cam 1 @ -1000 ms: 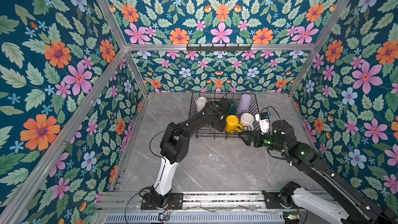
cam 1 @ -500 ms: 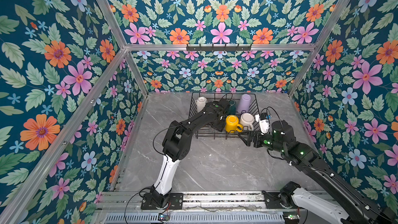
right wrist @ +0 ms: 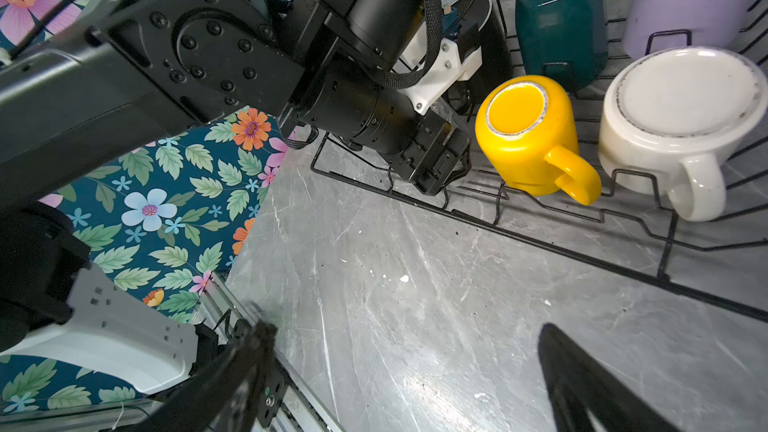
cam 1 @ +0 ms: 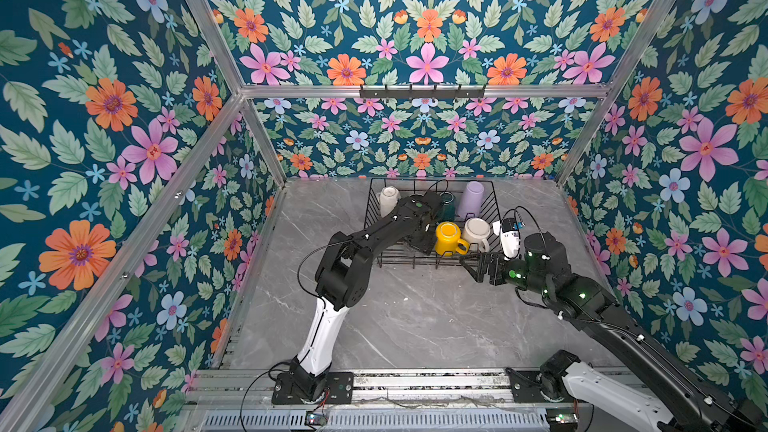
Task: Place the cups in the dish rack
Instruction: 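Lower the clear cup upside down beside the olive cup with the left gripper, then open the left gripper and lift it away from the clear cup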
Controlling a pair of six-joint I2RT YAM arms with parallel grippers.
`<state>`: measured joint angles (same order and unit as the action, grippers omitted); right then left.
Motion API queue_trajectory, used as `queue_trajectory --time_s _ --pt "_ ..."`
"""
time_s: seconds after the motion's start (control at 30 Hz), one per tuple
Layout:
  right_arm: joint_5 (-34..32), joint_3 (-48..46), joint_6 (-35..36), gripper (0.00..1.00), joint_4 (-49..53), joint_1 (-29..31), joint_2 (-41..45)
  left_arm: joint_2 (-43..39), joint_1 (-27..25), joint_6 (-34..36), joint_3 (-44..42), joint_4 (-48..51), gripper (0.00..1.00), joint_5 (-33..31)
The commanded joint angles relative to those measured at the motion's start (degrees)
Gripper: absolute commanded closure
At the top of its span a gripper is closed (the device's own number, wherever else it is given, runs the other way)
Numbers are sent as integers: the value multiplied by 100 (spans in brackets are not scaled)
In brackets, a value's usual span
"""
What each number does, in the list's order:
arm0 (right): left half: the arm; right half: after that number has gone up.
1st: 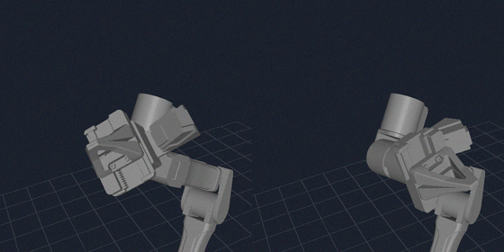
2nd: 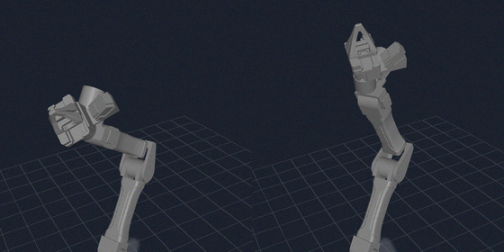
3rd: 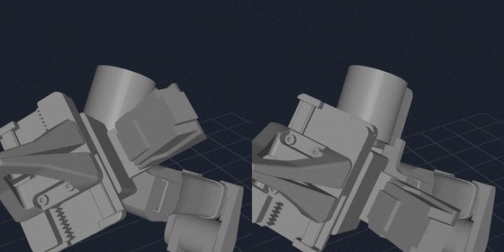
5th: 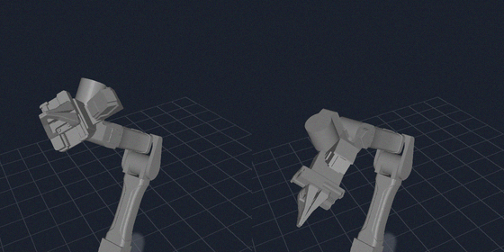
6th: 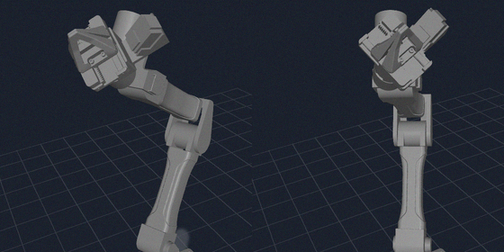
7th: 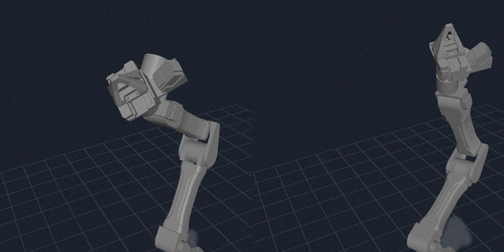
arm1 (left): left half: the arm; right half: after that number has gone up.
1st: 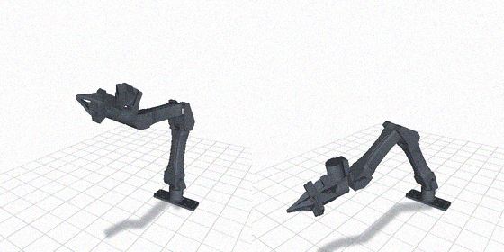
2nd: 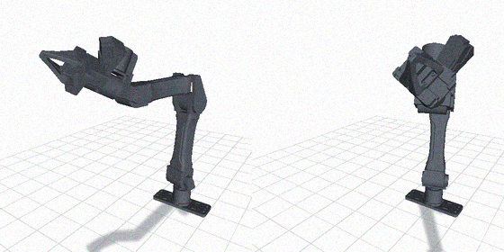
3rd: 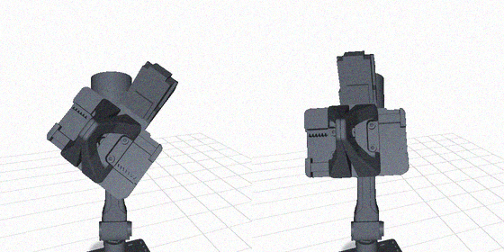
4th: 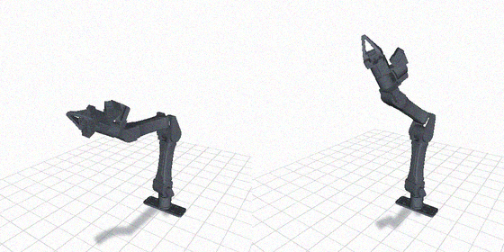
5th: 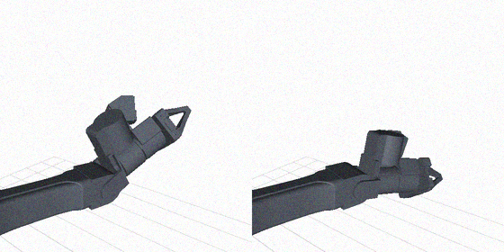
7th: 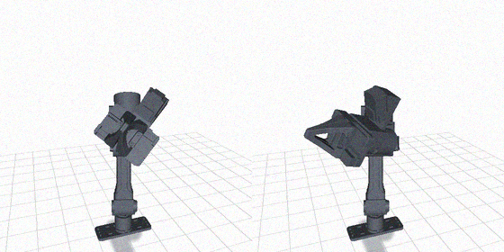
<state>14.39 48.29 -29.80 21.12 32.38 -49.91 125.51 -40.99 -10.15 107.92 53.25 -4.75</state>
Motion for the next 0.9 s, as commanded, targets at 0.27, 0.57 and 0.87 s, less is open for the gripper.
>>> queue_trajectory --time_s 0.27,0.57,0.87 --pt "-24 5 18 1 -100 -3 49 -209 -5 -46 -51 -59 6 62" --pt "-25 31 11 1 -88 -6 53 -1124 -5 -130 -563 -764 3 -39" --pt "-25 22 -8 1 -84 -4 16 -3145 5 -351 -2346 -2685 0 -862"
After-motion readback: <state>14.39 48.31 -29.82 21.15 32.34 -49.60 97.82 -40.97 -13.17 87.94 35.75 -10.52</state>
